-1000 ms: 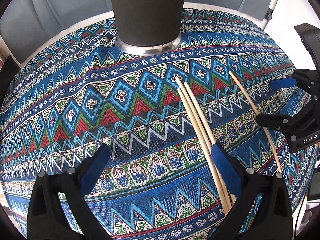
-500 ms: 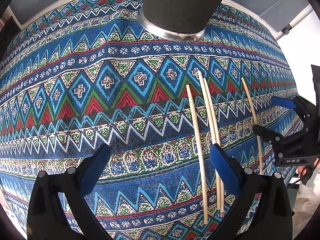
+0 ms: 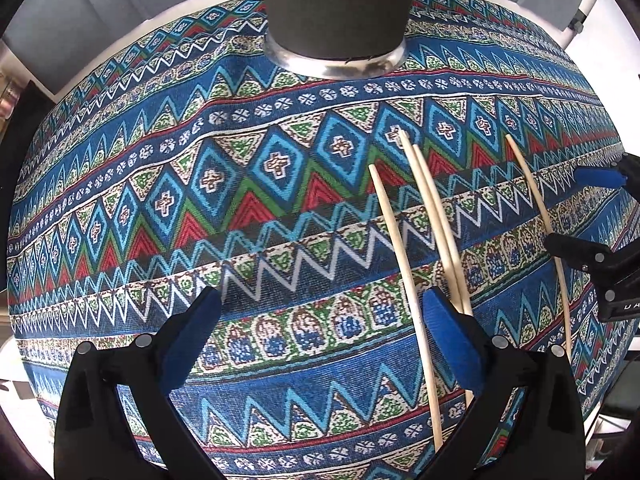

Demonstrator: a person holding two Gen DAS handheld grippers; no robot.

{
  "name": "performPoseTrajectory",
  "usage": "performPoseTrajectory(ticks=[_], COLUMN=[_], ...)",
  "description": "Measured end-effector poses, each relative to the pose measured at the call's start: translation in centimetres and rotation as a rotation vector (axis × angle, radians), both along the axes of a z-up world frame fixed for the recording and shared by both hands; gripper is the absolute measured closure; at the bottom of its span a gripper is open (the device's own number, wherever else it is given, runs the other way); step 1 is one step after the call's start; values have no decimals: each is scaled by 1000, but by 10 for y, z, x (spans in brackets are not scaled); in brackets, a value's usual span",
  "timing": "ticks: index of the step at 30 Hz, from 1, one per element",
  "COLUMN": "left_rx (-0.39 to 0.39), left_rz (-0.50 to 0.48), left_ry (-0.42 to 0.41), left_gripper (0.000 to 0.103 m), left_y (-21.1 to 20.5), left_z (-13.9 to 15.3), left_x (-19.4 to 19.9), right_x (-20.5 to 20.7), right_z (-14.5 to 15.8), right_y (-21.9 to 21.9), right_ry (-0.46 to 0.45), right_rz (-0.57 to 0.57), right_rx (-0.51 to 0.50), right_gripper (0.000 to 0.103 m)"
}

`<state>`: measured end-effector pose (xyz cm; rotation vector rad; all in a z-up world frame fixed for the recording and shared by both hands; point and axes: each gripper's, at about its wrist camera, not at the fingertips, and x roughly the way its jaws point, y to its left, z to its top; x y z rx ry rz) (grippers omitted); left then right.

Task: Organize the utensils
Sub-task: 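Grasp one wooden stick with the left tool while the right tool grasps another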

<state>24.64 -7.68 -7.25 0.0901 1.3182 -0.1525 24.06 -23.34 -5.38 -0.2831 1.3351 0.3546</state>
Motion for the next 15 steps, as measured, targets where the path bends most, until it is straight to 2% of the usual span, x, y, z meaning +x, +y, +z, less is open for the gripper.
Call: performPoseTrajectory(ticks=[1, 2, 3, 5, 6, 8, 9, 10, 11, 15], left_rx=[-5, -10, -9, -11, -13, -18, -19, -17, -27, -44], left_rz=[5, 6, -4, -25, -44, -53, -41, -25, -4, 54], left_ry=[-8, -22, -42, -58, -59, -56, -51, -44, -28, 4], left_gripper=[6, 12, 15, 29, 34, 59, 67, 87, 95, 98], left_y=[5, 9, 12, 17, 22, 32, 43, 50, 60, 92], left_z=[0, 2, 4, 7, 7, 10, 12, 12, 11, 9], left_x=[-3, -5, -9, -18, -21, -24, -26, -26, -26, -27], right_x=[-2, -3, -3, -4, -3, -2, -1, -1, 0, 1], right_z=[3, 6, 8, 10, 11, 12, 12, 12, 11, 12], right_y=[-1, -2, -5, -10, -13, -21, -25, -31, -38, -55], right_ry=[-9, -14, -15, -19, -18, -15, -18, -18, -17, -22], right_rz=[7, 8, 7, 7, 12, 4, -2, -7, -14, -38], right_rx=[5, 8, 10, 12, 13, 16, 14, 15, 17, 18], right_gripper=[37, 44, 58, 78, 81, 91, 91, 93, 95, 97])
